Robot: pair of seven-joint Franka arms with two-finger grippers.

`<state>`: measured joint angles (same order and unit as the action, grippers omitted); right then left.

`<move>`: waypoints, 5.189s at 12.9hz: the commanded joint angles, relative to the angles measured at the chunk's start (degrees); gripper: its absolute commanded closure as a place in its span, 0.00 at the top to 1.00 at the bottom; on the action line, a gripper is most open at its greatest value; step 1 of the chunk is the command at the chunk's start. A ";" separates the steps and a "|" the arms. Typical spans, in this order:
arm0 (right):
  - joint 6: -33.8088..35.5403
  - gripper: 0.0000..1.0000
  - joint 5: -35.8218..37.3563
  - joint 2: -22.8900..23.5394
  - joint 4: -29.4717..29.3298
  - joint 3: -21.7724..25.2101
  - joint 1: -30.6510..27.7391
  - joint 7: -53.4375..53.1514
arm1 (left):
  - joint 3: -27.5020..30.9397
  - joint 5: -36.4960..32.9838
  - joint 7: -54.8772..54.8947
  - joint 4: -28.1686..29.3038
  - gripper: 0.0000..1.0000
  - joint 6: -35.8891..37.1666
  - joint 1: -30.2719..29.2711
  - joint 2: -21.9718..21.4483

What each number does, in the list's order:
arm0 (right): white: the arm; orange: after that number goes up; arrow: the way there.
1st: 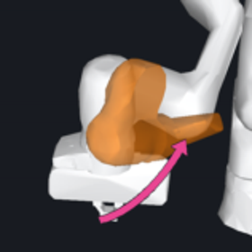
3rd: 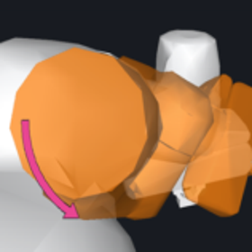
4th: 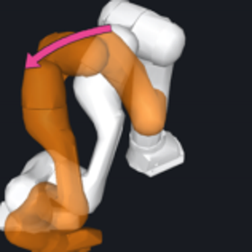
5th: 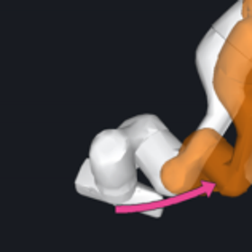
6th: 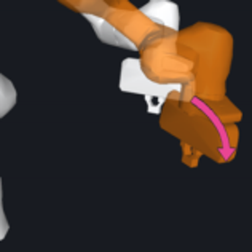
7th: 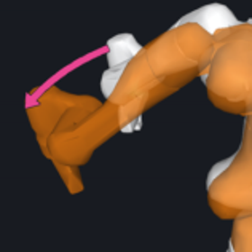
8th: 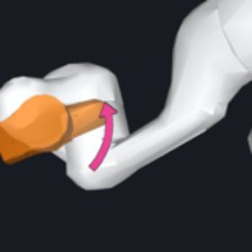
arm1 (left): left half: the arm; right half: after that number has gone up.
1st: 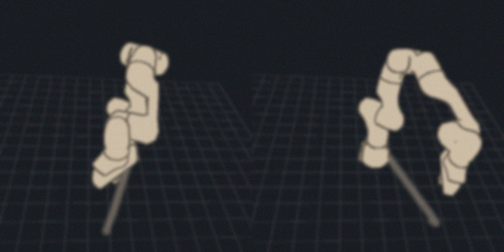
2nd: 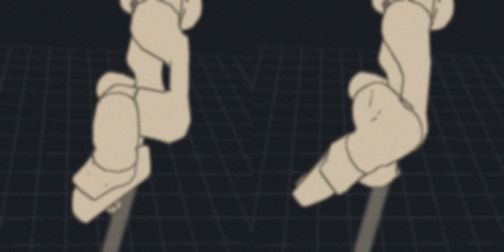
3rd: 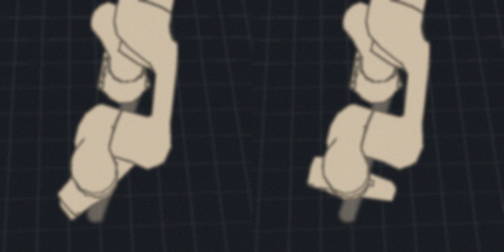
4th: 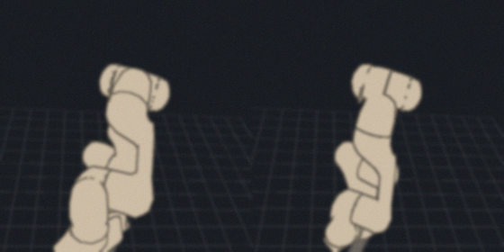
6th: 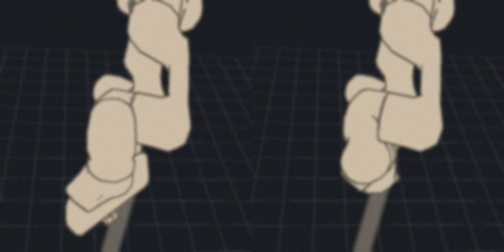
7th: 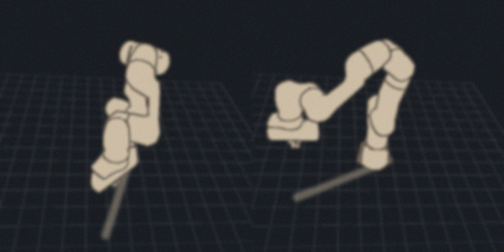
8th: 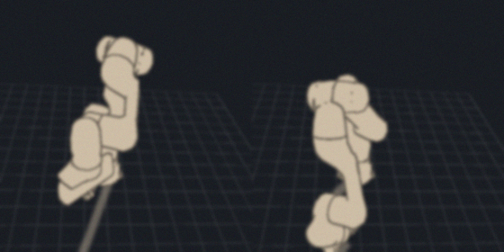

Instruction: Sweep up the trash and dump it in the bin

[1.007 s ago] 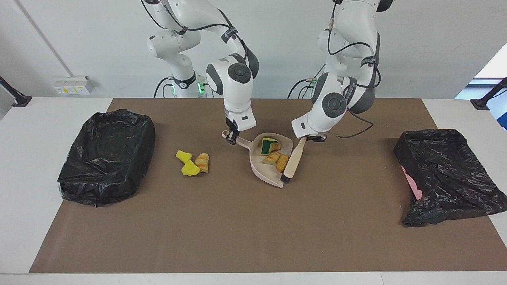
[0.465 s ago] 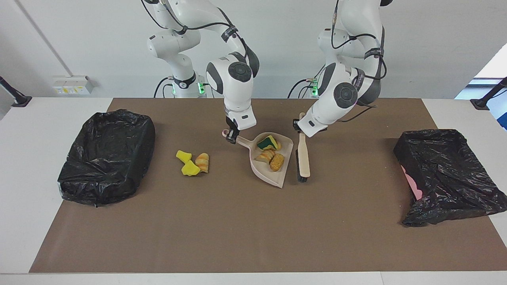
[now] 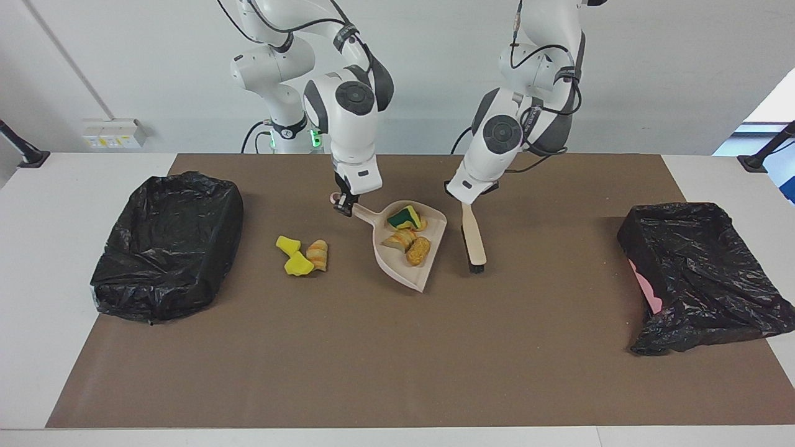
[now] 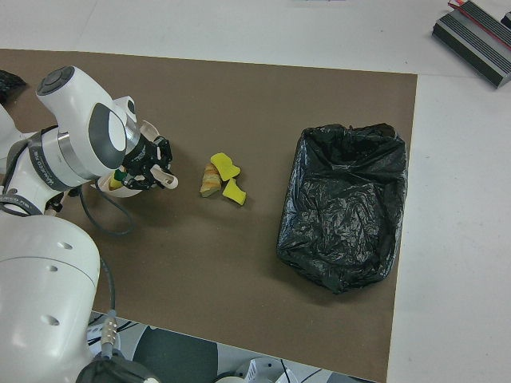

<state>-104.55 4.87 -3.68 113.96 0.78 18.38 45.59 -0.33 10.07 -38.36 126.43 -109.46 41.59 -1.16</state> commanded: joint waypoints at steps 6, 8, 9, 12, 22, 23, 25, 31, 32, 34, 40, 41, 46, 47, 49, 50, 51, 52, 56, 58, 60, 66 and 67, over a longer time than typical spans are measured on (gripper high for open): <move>8.13 0.00 0.05 -11.17 0.48 0.10 -21.06 17.11 | 0.68 1.18 -13.65 13.22 0.00 -11.01 18.33 -10.00; 5.51 0.00 0.05 -11.17 0.56 0.10 -28.97 28.26 | 0.68 3.28 -13.76 14.02 0.00 -12.62 19.23 -10.35; 3.49 0.00 0.05 -11.17 0.65 0.19 -32.75 33.89 | 0.68 4.34 -13.49 14.02 0.00 -12.88 19.31 -10.09; 0.76 0.00 4.94 -11.26 0.65 0.28 -39.98 41.58 | 0.50 6.63 -12.61 15.25 0.00 -12.97 19.32 -10.17; -14.19 0.00 26.14 -7.39 2.41 1.95 -43.96 54.08 | 0.59 9.18 -8.39 17.19 0.12 -15.35 19.32 -9.56; -14.11 0.00 27.72 -7.39 2.76 1.95 -42.47 54.16 | 0.68 9.18 -8.48 16.58 0.41 -15.52 19.32 -9.12; -14.19 0.00 32.99 -8.10 4.51 1.95 -39.48 54.16 | 0.85 9.09 -8.13 15.44 1.00 -15.17 18.79 -8.25; -15.95 0.00 40.73 -7.40 5.75 1.77 -36.84 54.60 | 1.21 -5.02 3.62 -0.89 1.00 -10.07 7.56 -3.51; -15.60 0.00 41.70 -7.57 5.49 1.69 -36.66 54.69 | 1.29 -6.10 7.04 -5.44 1.00 -9.99 4.32 -1.15; -14.29 0.00 42.15 -9.14 4.70 1.34 -36.57 56.70 | 1.29 -7.33 9.87 -12.84 1.00 -9.29 -0.96 0.81; -3.32 0.00 41.19 -14.51 -0.22 -4.01 -35.08 55.15 | 1.38 -13.93 21.74 -28.84 1.00 4.84 -13.80 0.20; 0.62 0.00 41.10 -14.60 -1.71 -6.55 -35.08 51.48 | 1.47 -13.93 23.23 -31.39 1.00 7.13 -16.08 0.02; 9.72 0.00 24.88 -14.43 -4.01 -16.33 -35.08 24.86 | 1.73 -7.80 36.07 -40.37 1.00 21.63 -29.96 -0.33; 9.45 0.00 21.71 -13.90 -4.01 -16.51 -34.21 18.98 | 1.65 -6.82 36.08 -42.12 1.00 23.13 -31.21 -0.07; 9.71 0.00 18.00 -12.06 -4.01 -16.95 -29.47 4.23 | 1.82 -6.90 37.30 -43.54 1.00 26.56 -31.66 0.02; 9.80 0.00 15.55 -11.01 -4.01 -17.03 -26.67 -4.55 | 1.73 -7.25 40.18 -44.33 1.00 27.19 -32.79 0.28; 9.71 0.00 12.74 -9.87 -4.44 -17.04 -24.64 -12.73 | 1.73 -7.51 42.99 -45.38 1.00 27.63 -33.15 0.37; 9.89 0.00 10.19 -8.12 -5.66 -17.04 -23.57 -19.33 | 1.82 -7.60 43.72 -45.74 1.00 28.59 -33.07 0.55; 7.00 0.00 6.83 -0.91 -8.57 -17.12 -18.39 -36.30 | 1.38 -7.78 43.81 -45.57 1.00 28.34 -32.89 -0.41; 3.75 0.00 5.16 4.00 -10.50 -17.12 -14.01 -47.30 | 1.38 -7.60 43.64 -44.87 1.00 28.69 -32.98 -1.38; -1.59 0.00 2.88 8.32 -11.04 -17.12 -12.32 -54.26 | 1.38 -7.60 43.46 -44.78 1.00 28.69 -33.07 -1.47; -10.32 0.00 -1.89 20.61 -18.92 -17.04 -3.71 -73.77 | 1.38 -7.60 43.46 -44.78 1.00 28.60 -33.07 -1.47; -10.50 0.00 -1.79 22.73 -21.04 -17.04 -1.96 -75.98 | 1.38 -7.60 43.46 -44.78 1.00 28.69 -33.07 -1.47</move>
<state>-115.15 3.53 13.12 99.81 -16.49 13.90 -25.86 1.55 2.62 4.45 82.67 -82.27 9.35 -2.58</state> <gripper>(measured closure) 0.683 0.000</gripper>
